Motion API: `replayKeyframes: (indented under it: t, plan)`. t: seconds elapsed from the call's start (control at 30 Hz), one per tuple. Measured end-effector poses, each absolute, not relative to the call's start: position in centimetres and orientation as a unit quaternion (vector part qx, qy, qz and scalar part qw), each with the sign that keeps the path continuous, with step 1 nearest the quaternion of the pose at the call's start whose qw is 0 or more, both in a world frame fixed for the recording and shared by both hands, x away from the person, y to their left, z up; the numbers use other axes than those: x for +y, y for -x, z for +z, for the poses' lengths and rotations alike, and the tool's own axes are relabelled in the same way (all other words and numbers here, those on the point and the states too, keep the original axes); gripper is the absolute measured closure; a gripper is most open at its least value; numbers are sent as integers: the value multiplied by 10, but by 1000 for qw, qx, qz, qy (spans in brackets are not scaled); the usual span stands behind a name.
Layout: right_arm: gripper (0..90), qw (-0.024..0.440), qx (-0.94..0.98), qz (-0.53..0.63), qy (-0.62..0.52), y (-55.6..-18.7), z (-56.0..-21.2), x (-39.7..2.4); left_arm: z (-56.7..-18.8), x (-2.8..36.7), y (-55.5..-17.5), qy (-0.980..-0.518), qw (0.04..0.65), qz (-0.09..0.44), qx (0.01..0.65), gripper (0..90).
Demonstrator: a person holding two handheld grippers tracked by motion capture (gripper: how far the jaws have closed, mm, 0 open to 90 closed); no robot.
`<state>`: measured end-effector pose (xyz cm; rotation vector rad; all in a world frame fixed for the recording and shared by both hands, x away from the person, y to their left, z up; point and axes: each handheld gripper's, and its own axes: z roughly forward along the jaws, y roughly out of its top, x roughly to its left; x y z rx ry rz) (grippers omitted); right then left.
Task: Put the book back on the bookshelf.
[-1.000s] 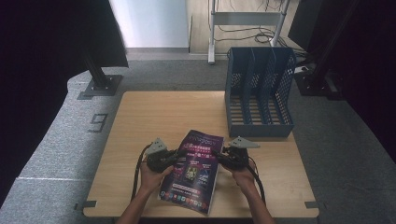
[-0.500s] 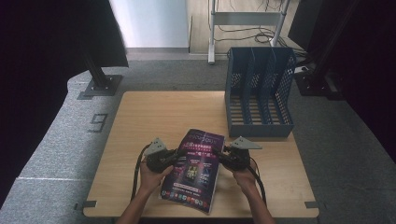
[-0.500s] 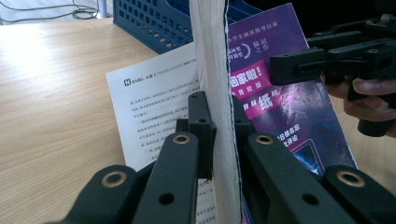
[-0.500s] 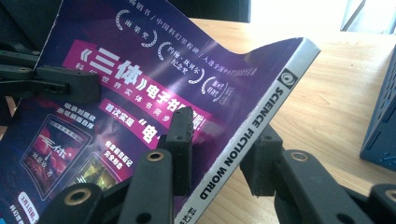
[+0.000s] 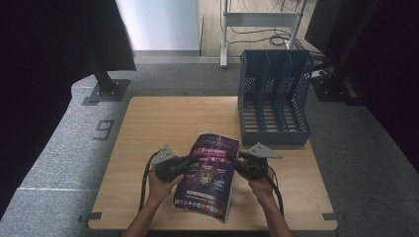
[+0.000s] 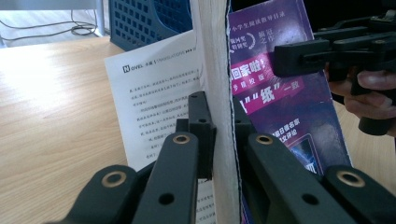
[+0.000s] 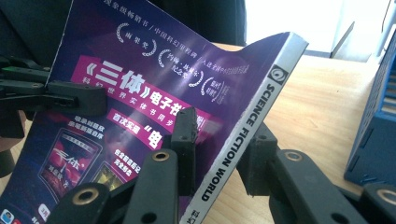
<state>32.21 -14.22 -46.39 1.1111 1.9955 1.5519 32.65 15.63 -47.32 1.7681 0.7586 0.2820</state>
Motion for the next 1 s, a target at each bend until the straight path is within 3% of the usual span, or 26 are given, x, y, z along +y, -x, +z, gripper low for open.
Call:
replayKeyframes:
  t: [1.0]
  plan:
    - [767,234,685,585,-365,-330,-420,-147,-431,152,-344,-741,592,162,271,854]
